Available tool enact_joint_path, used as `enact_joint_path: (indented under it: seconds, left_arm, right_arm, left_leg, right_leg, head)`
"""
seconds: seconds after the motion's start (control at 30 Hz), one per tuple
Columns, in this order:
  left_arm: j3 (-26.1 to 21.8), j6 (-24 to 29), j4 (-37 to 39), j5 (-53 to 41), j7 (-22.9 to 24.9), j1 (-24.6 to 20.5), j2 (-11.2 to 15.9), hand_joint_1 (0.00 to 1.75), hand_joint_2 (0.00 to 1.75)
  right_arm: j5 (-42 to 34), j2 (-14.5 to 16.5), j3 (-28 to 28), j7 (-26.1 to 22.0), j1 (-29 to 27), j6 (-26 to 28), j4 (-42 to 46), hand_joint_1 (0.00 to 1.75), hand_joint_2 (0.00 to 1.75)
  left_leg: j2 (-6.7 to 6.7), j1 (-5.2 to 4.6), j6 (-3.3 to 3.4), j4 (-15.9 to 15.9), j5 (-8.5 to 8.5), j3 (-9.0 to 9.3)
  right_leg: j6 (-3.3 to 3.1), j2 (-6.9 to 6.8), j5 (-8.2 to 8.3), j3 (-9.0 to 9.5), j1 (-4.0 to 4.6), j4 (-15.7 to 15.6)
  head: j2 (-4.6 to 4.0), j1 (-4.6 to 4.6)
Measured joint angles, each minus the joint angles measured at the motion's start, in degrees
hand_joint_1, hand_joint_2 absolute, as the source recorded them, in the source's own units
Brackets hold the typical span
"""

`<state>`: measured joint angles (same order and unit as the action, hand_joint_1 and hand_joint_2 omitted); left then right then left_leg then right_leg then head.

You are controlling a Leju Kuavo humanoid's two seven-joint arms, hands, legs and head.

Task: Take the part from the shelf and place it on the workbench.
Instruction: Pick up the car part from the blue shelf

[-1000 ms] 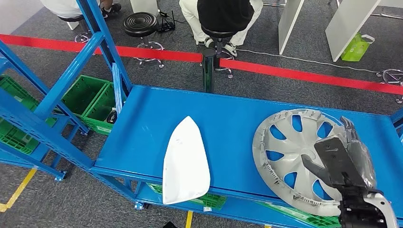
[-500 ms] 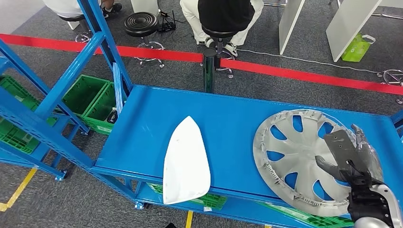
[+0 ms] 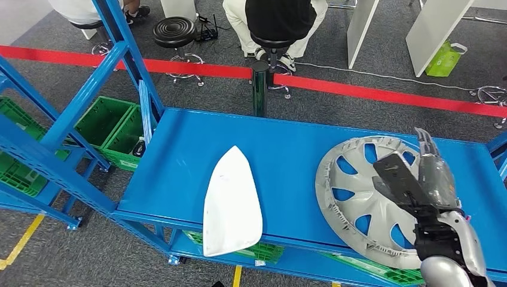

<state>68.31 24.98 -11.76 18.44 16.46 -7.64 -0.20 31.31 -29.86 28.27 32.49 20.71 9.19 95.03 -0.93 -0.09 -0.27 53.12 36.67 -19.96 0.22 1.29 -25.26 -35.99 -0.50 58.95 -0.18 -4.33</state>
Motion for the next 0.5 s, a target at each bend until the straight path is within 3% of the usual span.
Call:
enact_joint_path:
  seconds: [0.3, 0.5]
  left_arm:
    - [1.33, -1.45, -0.16, -1.90, 0.15, -0.17, -1.29, 0.00, 0.00]
    - [2.14, -2.51, -0.17, -2.52, 0.23, -0.35, -2.42, 0.00, 0.00]
  right_arm:
    - [-1.36, 3.28, 7.04, 1.49, 5.87, -4.61, -4.52, 0.00, 1.75]
    - [-3.52, 4.84, 10.90, 2.27, 6.64, -5.61, -9.99, 0.00, 1.75]
  left_leg:
    - [-0.08, -0.01, 0.01, 0.00, -0.01, 0.02]
    - [0.12, -0.01, 0.00, 0.00, 0.00, -0.01]
  right_leg:
    - [0.00, 0.09, 0.02, 0.01, -0.01, 0.01]
    - [0.01, 0.05, 0.02, 0.01, 0.00, -0.04]
  head:
    - [0.00, 0.00]
    - [0.00, 0.00]
